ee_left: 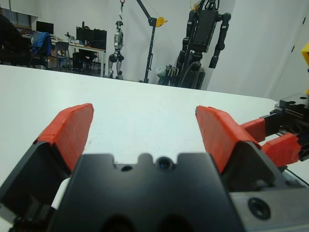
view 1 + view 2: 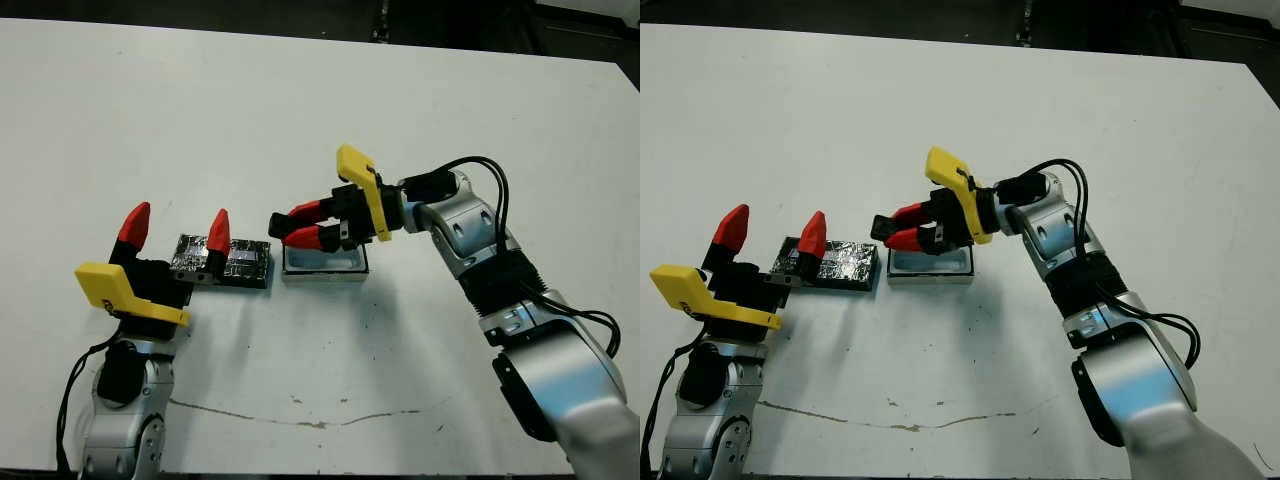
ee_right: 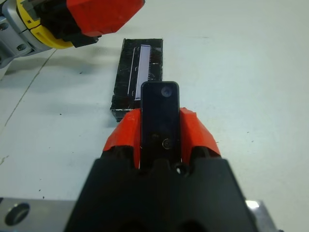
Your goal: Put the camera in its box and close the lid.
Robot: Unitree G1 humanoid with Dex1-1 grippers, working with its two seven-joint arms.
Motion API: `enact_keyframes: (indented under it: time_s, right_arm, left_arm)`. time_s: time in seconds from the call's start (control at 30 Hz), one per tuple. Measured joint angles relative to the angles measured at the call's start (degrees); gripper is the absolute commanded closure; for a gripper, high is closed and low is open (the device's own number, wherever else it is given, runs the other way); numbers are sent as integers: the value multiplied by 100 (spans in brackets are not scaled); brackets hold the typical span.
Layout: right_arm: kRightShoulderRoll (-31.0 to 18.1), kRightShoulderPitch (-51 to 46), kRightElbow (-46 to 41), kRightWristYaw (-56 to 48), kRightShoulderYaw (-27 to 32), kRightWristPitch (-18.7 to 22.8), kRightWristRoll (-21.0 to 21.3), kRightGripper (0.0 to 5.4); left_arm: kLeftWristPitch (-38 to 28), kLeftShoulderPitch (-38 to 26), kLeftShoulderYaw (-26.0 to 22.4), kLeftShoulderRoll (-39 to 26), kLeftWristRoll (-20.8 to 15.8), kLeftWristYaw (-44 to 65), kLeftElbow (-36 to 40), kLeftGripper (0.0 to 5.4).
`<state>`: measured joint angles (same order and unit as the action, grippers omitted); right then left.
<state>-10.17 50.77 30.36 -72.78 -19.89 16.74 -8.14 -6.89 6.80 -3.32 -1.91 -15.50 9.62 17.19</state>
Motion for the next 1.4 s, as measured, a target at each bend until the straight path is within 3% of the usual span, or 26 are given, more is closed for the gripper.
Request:
enact_keyframes:
  time_s: [0.77, 1.4]
  right_arm:
    - [-74, -213, 300, -187, -24, -251, 113, 376]
    - [-413, -302, 140, -304, 5, -178, 116, 376]
  left_arm:
    - [31, 2, 5, 6, 29, -24, 0, 0]
    - [33, 3, 4, 5, -37, -20, 3, 0]
